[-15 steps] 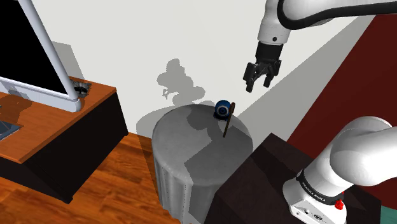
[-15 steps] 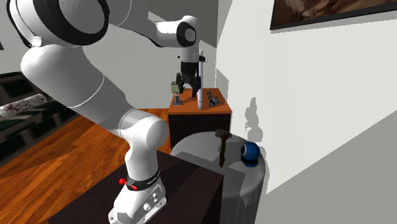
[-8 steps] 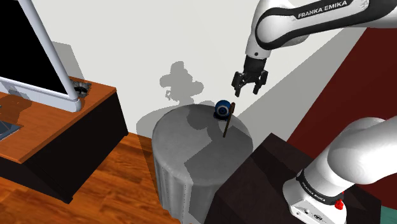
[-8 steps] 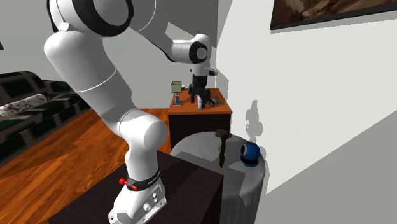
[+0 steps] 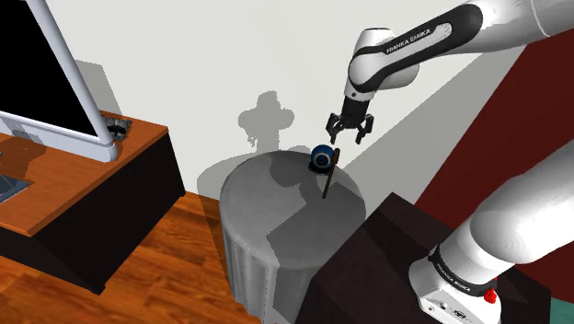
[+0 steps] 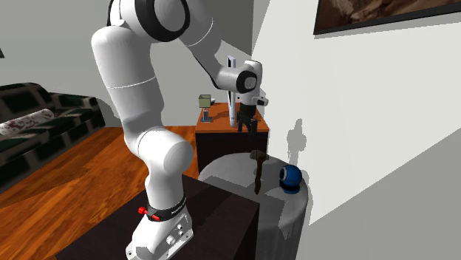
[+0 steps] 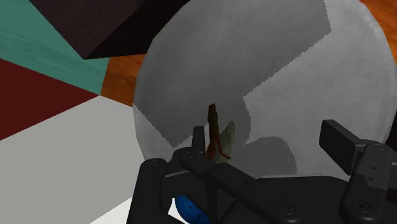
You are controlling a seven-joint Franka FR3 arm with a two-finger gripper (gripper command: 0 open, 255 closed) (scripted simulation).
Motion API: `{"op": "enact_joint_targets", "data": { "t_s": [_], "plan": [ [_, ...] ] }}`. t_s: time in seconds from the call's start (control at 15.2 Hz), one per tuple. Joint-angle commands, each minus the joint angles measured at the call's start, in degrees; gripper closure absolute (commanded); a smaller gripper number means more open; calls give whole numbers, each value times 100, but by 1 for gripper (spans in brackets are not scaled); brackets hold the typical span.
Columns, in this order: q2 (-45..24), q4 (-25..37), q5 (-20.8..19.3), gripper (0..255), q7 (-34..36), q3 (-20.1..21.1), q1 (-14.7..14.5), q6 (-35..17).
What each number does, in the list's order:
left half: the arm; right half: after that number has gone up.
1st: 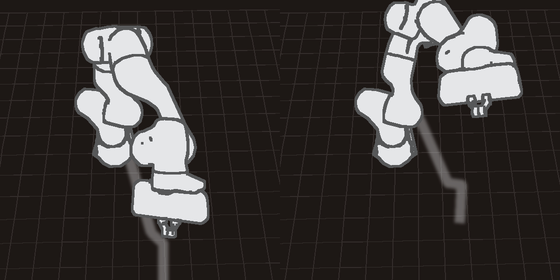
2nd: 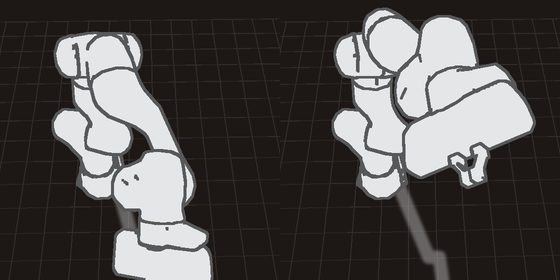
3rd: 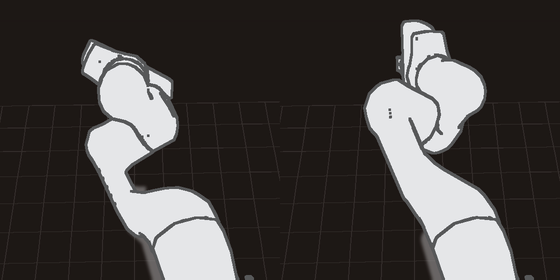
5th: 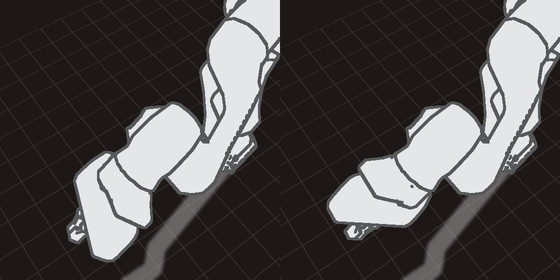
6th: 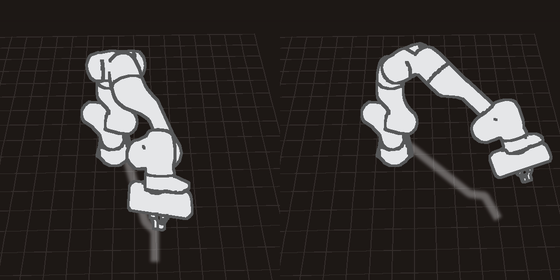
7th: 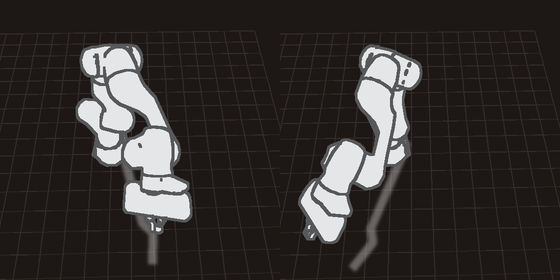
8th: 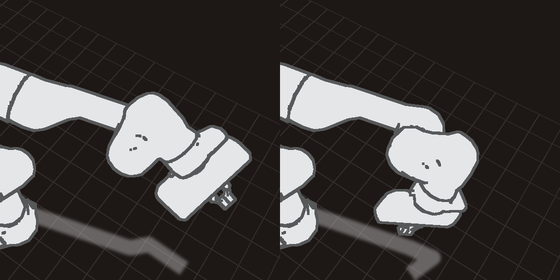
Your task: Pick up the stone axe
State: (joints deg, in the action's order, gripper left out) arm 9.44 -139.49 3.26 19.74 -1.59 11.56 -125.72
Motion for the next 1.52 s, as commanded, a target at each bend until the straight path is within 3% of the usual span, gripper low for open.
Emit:
{"op": "enact_joint_targets", "data": {
  "t_s": [0.0, 0.4, 0.99, 1.06, 1.45],
  "plan": [
    [-407, 134, 42, 0, 126, -51, 63, -299],
    [-1538, 594, 239, 0, 319, -249, 269, -1012],
    [-2014, 507, 353, 0, 216, -221, 278, -1568],
    [-2014, 501, 353, 255, 221, -219, 274, -1575],
    [-2006, 496, 351, 255, 226, -218, 272, -1573]
  ]
}}
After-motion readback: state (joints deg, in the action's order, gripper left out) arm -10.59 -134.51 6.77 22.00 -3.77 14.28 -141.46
